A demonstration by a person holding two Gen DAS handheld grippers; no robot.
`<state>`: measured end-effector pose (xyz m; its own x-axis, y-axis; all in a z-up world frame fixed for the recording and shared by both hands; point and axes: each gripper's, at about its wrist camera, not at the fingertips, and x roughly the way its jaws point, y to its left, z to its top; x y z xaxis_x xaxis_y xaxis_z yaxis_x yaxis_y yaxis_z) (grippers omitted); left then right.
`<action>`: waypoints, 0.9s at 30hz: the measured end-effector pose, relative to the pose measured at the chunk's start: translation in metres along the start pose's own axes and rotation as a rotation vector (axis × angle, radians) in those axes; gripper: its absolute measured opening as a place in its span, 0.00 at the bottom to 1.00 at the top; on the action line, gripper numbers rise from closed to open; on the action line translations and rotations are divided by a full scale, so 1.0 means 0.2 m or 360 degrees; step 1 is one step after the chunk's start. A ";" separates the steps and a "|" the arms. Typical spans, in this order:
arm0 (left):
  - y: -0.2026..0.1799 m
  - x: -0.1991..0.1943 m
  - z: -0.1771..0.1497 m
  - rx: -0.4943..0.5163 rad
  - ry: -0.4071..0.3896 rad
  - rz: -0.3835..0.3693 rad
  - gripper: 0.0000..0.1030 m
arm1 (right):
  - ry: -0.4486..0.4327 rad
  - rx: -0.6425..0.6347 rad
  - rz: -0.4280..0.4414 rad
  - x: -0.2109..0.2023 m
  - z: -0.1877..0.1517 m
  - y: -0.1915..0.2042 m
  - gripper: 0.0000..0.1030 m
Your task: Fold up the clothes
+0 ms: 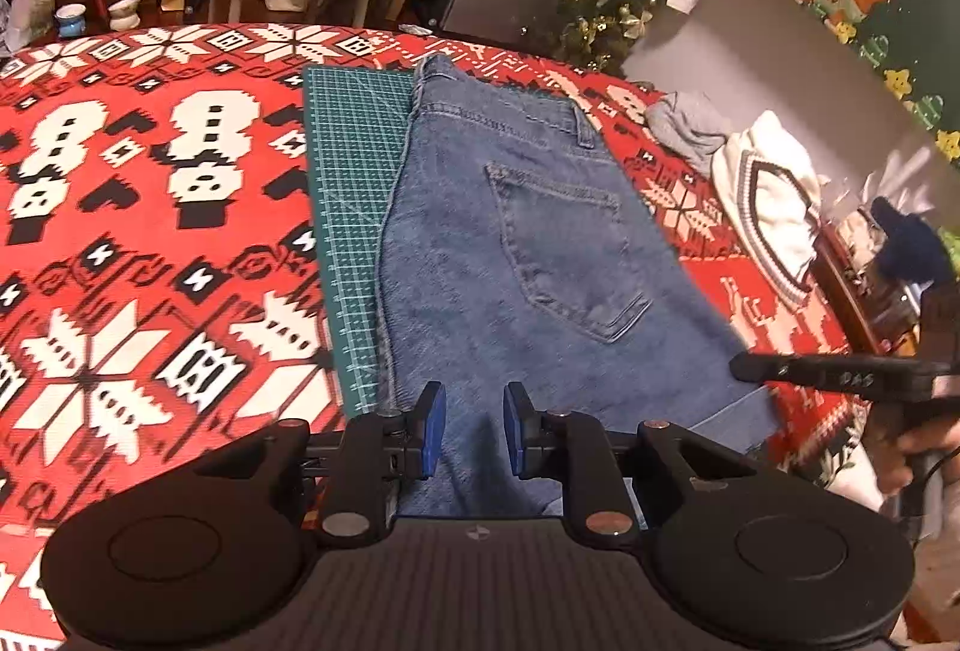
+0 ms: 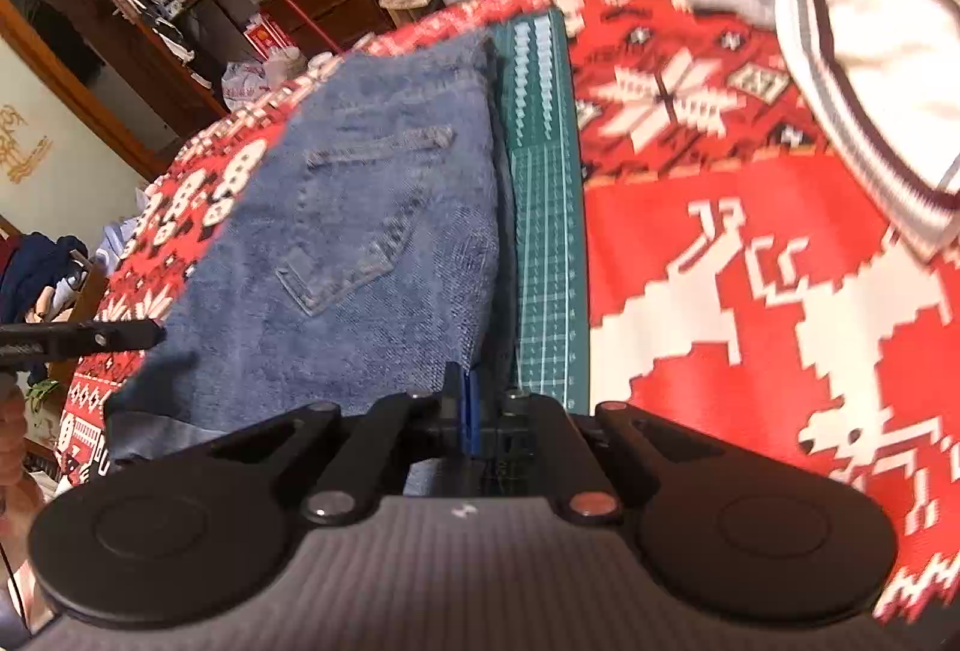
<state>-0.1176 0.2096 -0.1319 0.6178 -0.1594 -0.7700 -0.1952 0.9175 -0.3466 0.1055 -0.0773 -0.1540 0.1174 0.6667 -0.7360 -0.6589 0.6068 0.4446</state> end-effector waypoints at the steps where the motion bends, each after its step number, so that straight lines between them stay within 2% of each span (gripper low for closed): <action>1: 0.01 0.00 -0.01 -0.0020 0.0006 0.0002 0.18 | 0.0022 0.0022 0.0017 0.00 0.00 -0.01 0.04; 3: 0.04 -0.02 -0.01 -0.0048 0.0015 0.0003 0.18 | 0.0059 0.0097 0.0019 0.01 -0.02 -0.05 0.12; 6: 0.05 -0.07 -0.03 -0.0047 0.0017 -0.0009 0.20 | 0.0036 0.0134 0.0079 -0.05 -0.03 -0.07 0.16; 9: 0.05 -0.12 -0.08 -0.0048 0.0046 -0.0025 0.24 | 0.0024 0.0133 0.0116 -0.12 -0.06 -0.08 0.28; 16: 0.02 -0.24 -0.23 0.0009 0.0120 0.0003 0.24 | 0.0048 -0.0143 -0.0024 -0.20 -0.19 0.01 0.26; 19: -0.01 -0.27 -0.30 0.0027 0.0141 0.0019 0.26 | 0.0048 -0.0086 0.0014 -0.19 -0.21 0.01 0.23; 22: -0.07 -0.28 -0.35 0.0126 0.0146 0.0076 0.38 | 0.0062 -0.0056 0.0043 -0.17 -0.21 0.01 0.23; 27: -0.16 -0.20 -0.38 0.0243 0.0123 0.0195 0.40 | 0.0079 -0.0030 0.0034 -0.15 -0.22 0.01 0.23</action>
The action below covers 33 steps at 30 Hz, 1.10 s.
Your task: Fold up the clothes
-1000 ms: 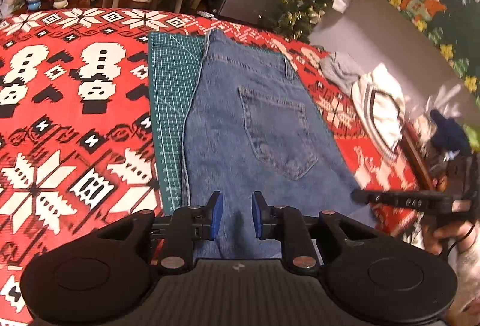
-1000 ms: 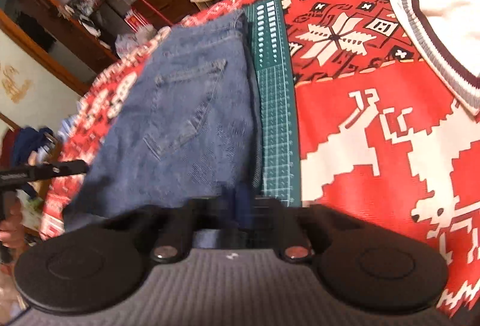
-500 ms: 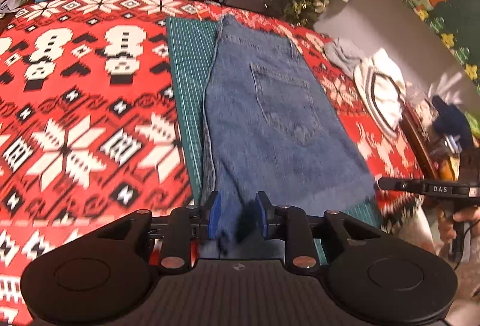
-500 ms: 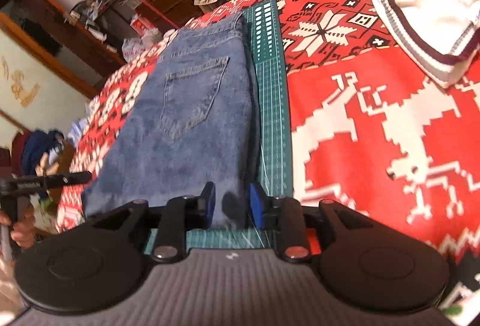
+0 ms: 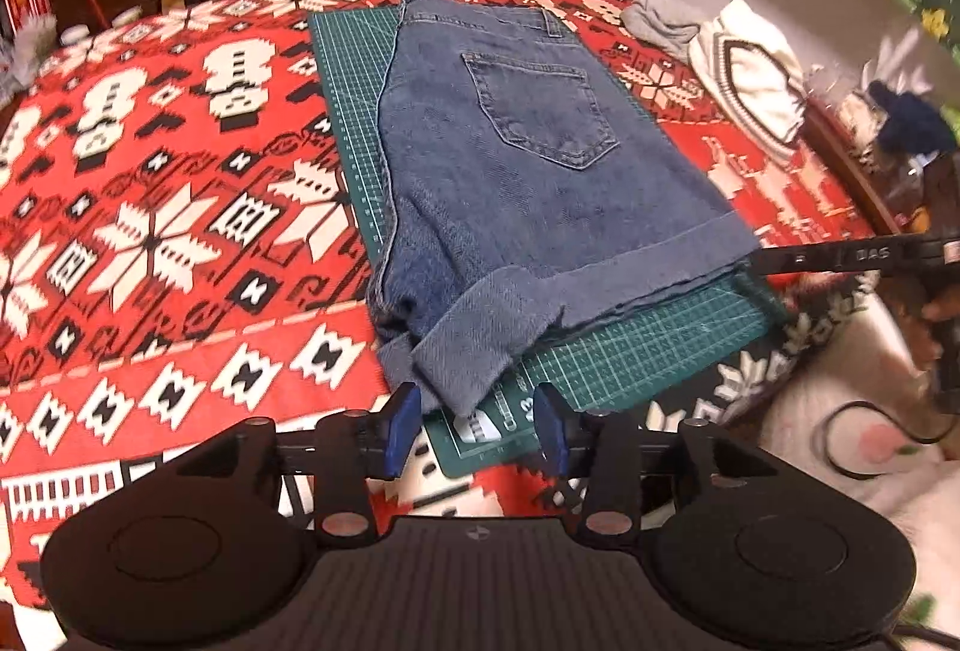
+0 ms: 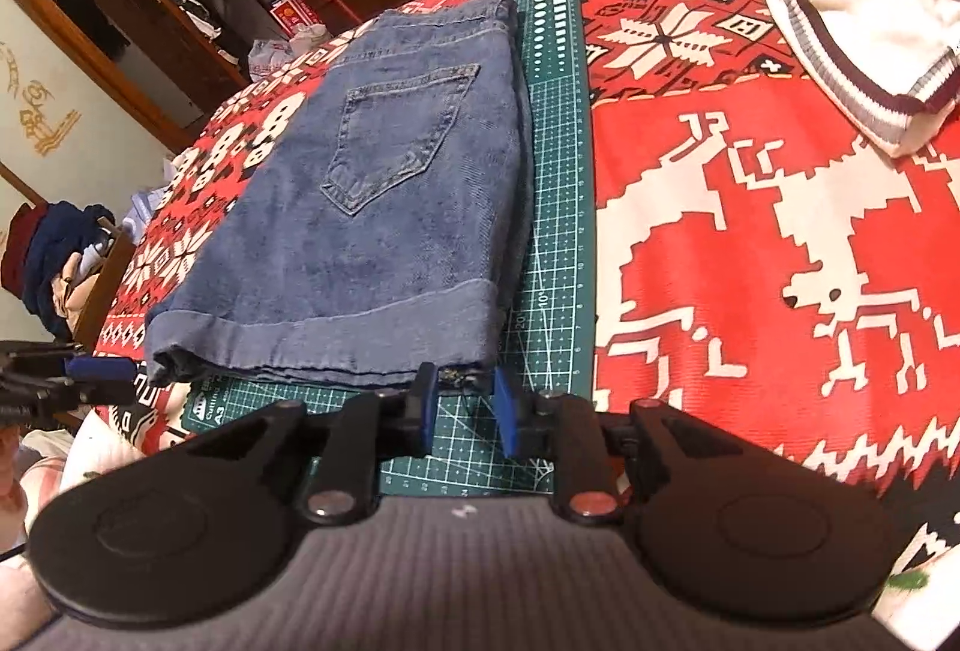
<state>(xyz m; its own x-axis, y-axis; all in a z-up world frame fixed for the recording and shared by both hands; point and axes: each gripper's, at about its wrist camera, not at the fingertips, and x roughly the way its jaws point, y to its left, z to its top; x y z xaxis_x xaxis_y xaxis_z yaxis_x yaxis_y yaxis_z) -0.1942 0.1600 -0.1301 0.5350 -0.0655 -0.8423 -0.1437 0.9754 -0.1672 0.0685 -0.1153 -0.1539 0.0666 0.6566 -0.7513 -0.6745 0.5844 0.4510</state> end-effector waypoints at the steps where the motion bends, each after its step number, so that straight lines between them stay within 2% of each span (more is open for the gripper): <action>1: -0.01 0.02 0.00 0.0018 -0.0006 0.0020 0.40 | 0.0002 0.0002 -0.0011 0.01 0.00 0.00 0.23; 3: -0.04 0.06 0.01 0.0072 -0.0002 0.0070 0.38 | -0.0001 -0.0028 -0.0034 0.01 -0.01 0.01 0.23; 4: -0.04 0.08 0.02 0.0097 0.0001 0.0097 0.32 | -0.0009 -0.0048 -0.0046 0.01 -0.01 0.02 0.23; 5: -0.04 0.09 0.02 0.0101 -0.0002 0.0114 0.19 | -0.0027 -0.0059 -0.0045 0.00 -0.01 0.02 0.20; 6: -0.03 0.09 0.03 0.0090 -0.0011 0.0123 0.12 | -0.0046 -0.0067 -0.0039 0.00 -0.02 0.02 0.09; 8: 0.01 0.06 0.04 0.0030 -0.0048 0.0092 0.08 | -0.0076 -0.0056 -0.0031 -0.02 -0.01 0.02 0.06; 12: 0.08 -0.02 0.06 -0.0085 -0.0122 0.0069 0.07 | -0.0100 -0.0048 -0.0022 -0.03 0.00 0.03 0.06; 15: 0.14 -0.02 0.04 -0.0180 -0.0108 0.0086 0.07 | -0.0082 -0.0045 0.0024 -0.04 0.00 0.04 0.00; 18: 0.15 0.01 0.03 -0.0208 -0.0072 0.0052 0.07 | -0.0034 -0.0066 -0.0027 -0.01 -0.01 0.04 0.00; 20: 0.12 0.02 0.03 -0.0180 -0.0066 0.0044 0.07 | -0.0013 -0.0057 -0.0042 0.00 -0.01 0.03 0.02; 24: 0.12 0.03 0.03 -0.0179 -0.0046 0.0022 0.08 | -0.0052 -0.0029 -0.0011 -0.03 0.00 0.04 0.16; 28: 0.15 0.04 0.03 -0.0211 -0.0035 0.0000 0.08 | -0.0089 0.0089 0.0038 -0.04 0.04 0.01 0.33; 33: 0.15 0.05 0.02 -0.0205 -0.0016 0.0004 0.12 | -0.0006 0.0227 0.0015 0.07 0.08 -0.04 0.33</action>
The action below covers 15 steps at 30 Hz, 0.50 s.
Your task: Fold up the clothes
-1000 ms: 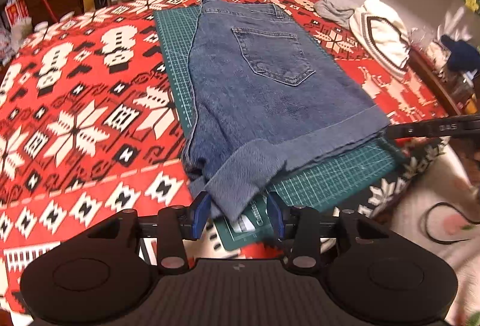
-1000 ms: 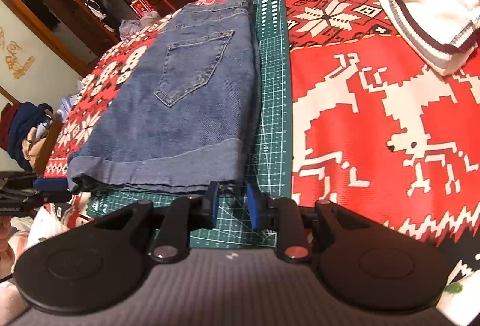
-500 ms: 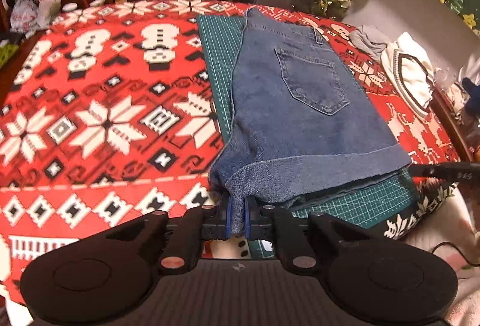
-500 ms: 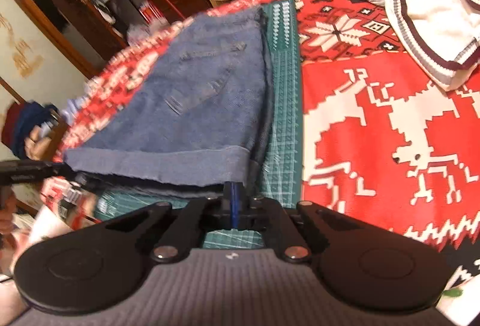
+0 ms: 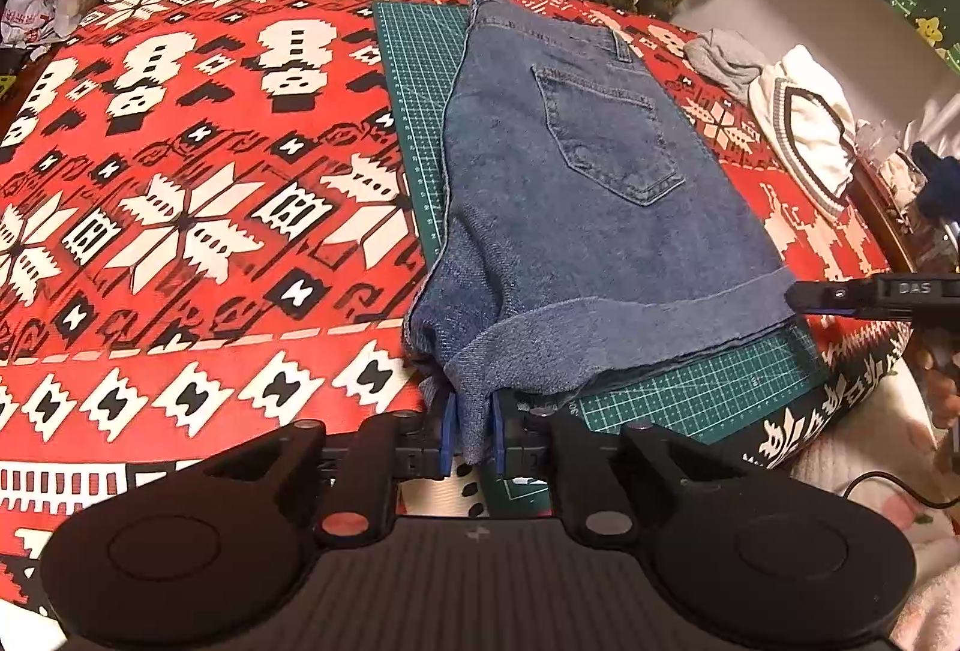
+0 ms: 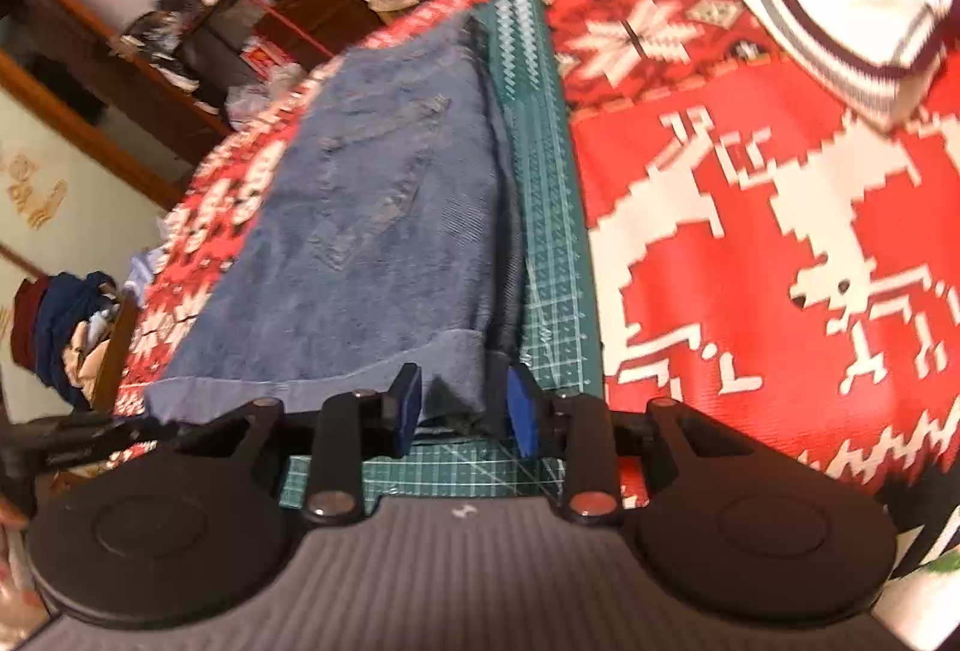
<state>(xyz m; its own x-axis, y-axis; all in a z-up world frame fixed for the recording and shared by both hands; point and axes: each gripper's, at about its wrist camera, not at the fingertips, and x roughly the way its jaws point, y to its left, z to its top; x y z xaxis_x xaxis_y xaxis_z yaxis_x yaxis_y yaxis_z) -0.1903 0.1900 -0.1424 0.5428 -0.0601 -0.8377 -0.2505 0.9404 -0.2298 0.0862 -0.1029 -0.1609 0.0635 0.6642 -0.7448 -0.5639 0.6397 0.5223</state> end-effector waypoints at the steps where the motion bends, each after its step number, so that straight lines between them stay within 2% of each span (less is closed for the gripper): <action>1: 0.00 0.00 0.00 0.0005 0.0002 0.0001 0.13 | 0.0031 -0.0017 -0.0015 0.03 0.00 0.01 0.27; 2: 0.01 0.01 0.00 0.0006 0.0004 0.0004 0.14 | 0.0039 -0.0056 -0.0027 0.04 -0.01 0.02 0.19; 4: 0.01 0.01 0.00 0.0004 0.0007 0.0006 0.17 | 0.0033 -0.0157 -0.0062 0.06 -0.02 0.06 0.15; 9: 0.01 -0.01 -0.03 0.0033 0.0015 -0.0005 0.33 | -0.0050 -0.0187 -0.0130 -0.02 0.00 0.08 0.14; 13: 0.03 -0.01 -0.06 0.0002 0.0039 -0.0047 0.33 | -0.0034 -0.0161 -0.0162 -0.01 0.00 0.06 0.14; 15: 0.07 -0.03 -0.07 -0.0091 0.0031 -0.0133 0.31 | -0.0030 -0.0201 -0.0183 0.01 -0.01 0.07 0.14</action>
<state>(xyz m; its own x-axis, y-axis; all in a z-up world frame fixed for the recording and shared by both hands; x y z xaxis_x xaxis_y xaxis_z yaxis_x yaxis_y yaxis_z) -0.2078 0.1999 -0.1470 0.5483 -0.1446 -0.8237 -0.2507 0.9112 -0.3268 0.0763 -0.0941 -0.1553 0.1482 0.5972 -0.7883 -0.6507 0.6591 0.3770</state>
